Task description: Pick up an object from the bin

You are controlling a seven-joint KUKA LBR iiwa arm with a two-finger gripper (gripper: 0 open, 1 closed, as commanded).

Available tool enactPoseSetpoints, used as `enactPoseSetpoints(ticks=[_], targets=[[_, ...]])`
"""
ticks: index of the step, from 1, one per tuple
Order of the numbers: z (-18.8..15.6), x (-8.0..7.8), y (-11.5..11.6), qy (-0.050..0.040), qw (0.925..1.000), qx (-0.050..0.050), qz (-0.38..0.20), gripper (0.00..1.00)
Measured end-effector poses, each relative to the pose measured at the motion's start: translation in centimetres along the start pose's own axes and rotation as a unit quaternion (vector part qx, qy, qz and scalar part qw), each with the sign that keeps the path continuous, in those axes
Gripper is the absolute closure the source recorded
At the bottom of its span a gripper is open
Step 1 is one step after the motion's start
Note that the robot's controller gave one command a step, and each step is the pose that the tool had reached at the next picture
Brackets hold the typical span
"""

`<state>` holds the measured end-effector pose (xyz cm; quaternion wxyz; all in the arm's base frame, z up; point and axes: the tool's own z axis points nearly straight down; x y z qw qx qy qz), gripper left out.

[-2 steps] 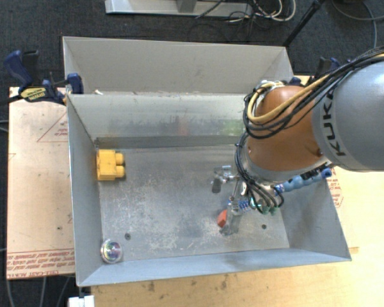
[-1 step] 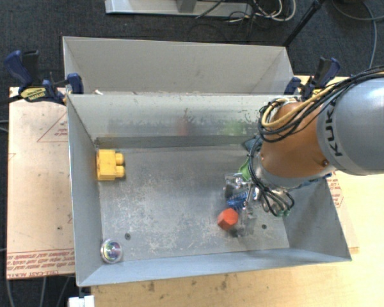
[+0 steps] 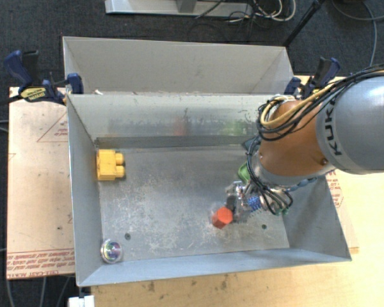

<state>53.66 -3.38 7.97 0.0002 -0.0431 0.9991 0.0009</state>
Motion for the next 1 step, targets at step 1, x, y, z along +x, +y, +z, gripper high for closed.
enactPoseSetpoints(ticks=[1], targets=[[0.0,0.0,-0.03,0.0,1.0,0.0,0.0,0.0]])
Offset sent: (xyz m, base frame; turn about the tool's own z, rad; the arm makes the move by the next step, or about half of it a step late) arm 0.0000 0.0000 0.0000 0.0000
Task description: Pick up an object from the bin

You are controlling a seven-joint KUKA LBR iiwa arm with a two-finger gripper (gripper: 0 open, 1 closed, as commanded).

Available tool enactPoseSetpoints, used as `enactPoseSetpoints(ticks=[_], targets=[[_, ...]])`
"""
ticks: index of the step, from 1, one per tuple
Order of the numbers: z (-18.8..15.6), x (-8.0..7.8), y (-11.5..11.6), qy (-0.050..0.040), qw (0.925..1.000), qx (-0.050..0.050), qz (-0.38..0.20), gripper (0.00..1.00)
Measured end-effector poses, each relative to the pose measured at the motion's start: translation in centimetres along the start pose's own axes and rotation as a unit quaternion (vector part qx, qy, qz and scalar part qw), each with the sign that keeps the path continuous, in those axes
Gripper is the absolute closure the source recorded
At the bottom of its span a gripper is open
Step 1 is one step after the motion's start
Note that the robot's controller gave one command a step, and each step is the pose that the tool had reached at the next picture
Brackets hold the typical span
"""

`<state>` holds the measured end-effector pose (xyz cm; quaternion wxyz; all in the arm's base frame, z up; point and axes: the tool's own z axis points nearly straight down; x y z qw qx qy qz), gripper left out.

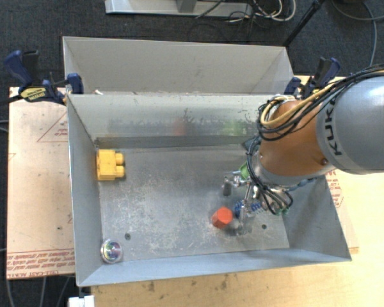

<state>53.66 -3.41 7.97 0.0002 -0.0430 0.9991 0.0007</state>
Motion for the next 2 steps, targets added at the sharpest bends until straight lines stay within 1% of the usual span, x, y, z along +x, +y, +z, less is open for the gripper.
enactPoseSetpoints(ticks=[1,2], targets=[[0.0,0.0,0.05,0.0,1.0,0.0,0.0,1.0],[0.0,0.0,0.0,0.0,1.0,0.0,0.0,0.0]])
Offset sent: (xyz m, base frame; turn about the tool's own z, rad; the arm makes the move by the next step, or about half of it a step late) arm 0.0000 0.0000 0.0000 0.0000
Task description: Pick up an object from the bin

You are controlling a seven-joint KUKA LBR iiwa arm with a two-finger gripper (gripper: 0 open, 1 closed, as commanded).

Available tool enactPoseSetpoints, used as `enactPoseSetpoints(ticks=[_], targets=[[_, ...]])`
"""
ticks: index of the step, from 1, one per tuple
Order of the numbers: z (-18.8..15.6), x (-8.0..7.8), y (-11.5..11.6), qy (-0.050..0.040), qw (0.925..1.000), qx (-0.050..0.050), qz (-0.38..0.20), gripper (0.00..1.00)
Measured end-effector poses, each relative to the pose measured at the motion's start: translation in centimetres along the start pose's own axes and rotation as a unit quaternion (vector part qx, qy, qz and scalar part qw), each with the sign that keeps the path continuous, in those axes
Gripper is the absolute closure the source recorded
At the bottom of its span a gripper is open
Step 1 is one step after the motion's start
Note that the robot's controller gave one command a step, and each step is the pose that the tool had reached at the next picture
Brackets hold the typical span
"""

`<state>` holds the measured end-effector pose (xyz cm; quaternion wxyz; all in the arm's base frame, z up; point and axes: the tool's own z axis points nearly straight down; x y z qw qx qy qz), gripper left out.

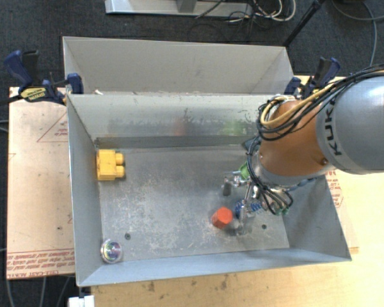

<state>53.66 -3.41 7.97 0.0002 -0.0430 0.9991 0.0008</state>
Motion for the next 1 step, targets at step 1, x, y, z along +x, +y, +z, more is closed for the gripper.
enactPoseSetpoints(ticks=[1], targets=[[1.02,1.36,1.49,0.0004,1.0,0.0,0.006,0.0]])
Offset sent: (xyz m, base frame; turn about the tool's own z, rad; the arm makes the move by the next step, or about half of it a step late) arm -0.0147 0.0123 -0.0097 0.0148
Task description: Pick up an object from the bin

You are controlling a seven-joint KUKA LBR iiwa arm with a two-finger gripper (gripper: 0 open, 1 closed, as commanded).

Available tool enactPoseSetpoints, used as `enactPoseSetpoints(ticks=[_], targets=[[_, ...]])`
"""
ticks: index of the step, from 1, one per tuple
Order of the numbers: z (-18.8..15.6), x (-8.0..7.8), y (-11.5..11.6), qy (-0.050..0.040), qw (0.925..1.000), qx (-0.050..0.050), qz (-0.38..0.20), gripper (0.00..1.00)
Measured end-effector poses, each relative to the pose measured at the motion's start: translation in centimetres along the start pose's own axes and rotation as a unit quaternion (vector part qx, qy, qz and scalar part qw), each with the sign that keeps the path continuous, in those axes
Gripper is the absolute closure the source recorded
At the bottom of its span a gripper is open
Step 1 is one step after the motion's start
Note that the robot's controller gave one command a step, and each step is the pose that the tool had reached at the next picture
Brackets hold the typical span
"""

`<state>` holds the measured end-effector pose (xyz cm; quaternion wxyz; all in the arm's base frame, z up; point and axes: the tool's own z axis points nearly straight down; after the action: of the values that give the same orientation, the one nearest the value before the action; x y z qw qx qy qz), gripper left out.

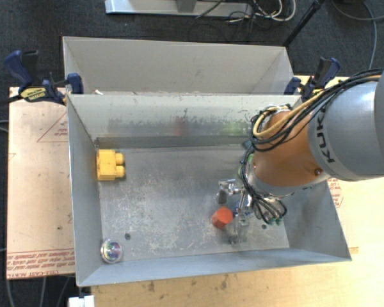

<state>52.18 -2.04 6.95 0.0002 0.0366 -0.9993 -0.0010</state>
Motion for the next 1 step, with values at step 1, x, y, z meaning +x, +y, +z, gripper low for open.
enactPoseSetpoints(ticks=[1], targets=[[-0.09,-0.08,-0.07,-0.0012,1.0,0.0,0.001,1.0]])
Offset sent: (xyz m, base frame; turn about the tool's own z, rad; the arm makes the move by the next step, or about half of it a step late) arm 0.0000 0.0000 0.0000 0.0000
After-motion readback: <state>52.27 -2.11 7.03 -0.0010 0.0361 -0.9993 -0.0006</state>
